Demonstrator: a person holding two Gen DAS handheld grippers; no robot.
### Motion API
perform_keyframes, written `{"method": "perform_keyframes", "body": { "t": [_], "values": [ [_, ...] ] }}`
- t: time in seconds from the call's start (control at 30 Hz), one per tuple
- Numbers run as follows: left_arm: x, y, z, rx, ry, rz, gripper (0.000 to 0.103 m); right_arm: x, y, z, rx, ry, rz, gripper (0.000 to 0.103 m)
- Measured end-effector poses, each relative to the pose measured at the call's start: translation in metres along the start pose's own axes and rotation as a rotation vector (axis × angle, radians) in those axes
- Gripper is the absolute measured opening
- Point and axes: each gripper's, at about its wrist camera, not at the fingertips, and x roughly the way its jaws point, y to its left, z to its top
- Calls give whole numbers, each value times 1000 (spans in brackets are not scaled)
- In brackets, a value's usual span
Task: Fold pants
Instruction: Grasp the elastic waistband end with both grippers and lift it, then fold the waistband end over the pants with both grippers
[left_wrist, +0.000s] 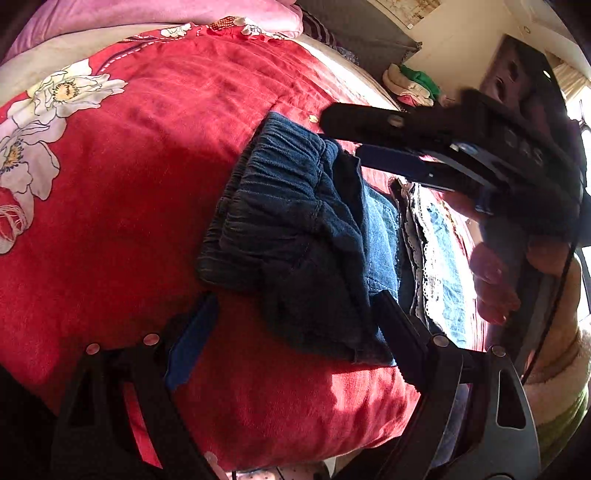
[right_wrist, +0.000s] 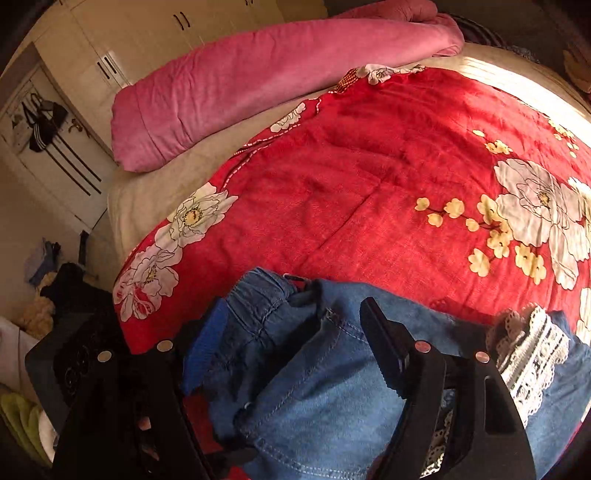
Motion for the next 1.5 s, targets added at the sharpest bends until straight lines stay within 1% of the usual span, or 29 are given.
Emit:
{"method": "perform_keyframes", "body": {
  "t": [0.13, 0.2, 0.23, 0.3, 0.4, 0.43, 0.47, 0.53, 0.57, 0.63, 0.67, 0.7, 0.73, 0.83, 1.0, 1.07, 1.17, 1.33, 1.37, 1.4, 1.43, 1.47, 1.5],
  "values": [
    [3, 0, 1, 0, -1, 1, 79, 22, 5, 6, -32, 65, 2, 76],
    [4, -1, 2, 3, -2, 3, 79, 35, 3, 7, -21, 107, -1, 76],
    [6, -1, 3, 0, -2, 1, 79, 40, 1, 6, -21, 120, 3, 74],
    [9, 0, 5, -3, -1, 0, 79, 49, 1, 3, -32, 141, 3, 57],
    [13, 2, 6, -25, 2, -13, 79, 48, 2, 0, -40, 120, 16, 48],
    [14, 2, 7, -29, 0, -16, 77, 46, 3, -1, -42, 109, 16, 44],
    [15, 2, 8, -27, -2, -14, 74, 44, 3, -3, -44, 100, 15, 42],
    [16, -2, 8, -3, -13, 23, 55, 37, 2, -6, -40, 75, 23, 39],
    [17, -5, 7, 16, -16, 29, 53, 33, 0, -6, -34, 64, 30, 37],
    [16, -8, 6, 21, -17, -1, 37, 26, -3, -9, -14, 39, 53, 34],
    [16, -10, 6, 25, -17, -14, 32, 20, -5, -10, -7, 23, 66, 33],
    [15, -14, 6, 36, -18, -22, 24, 13, -7, -11, 0, 8, 77, 32],
    [12, -13, 8, 50, -25, -14, 24, 4, -9, -13, 3, -11, 88, 31],
    [6, -30, 9, 94, -58, -2, 24, -26, -15, -18, 8, -82, 111, 31],
    [2, -73, 11, 206, -103, 7, 24, -83, -46, -32, 59, -197, 124, 31],
    [5, -92, 11, 256, -107, 7, 24, -104, -63, -43, 87, -233, 128, 31],
    [15, -120, 12, 331, -111, 26, 24, -129, -91, -62, 141, -276, 128, 31],
    [41, -159, 8, 407, -86, 33, 24, -152, -129, -93, 215, -322, 125, 31],
    [46, -166, 6, 418, -83, 35, 25, -155, -136, -100, 229, -328, 123, 32],
    [48, -173, 0, 436, -76, 35, 30, -158, -144, -107, 253, -336, 121, 35],
    [53, -178, -3, 451, -68, 35, 34, -160, -152, -115, 275, -342, 122, 35],
    [55, -182, -8, 453, -61, 29, 36, -162, -159, -123, 302, -348, 121, 36],
    [56, -186, -15, 460, -51, 14, 41, -164, -166, -131, 329, -357, 120, 39]
  ]
}}
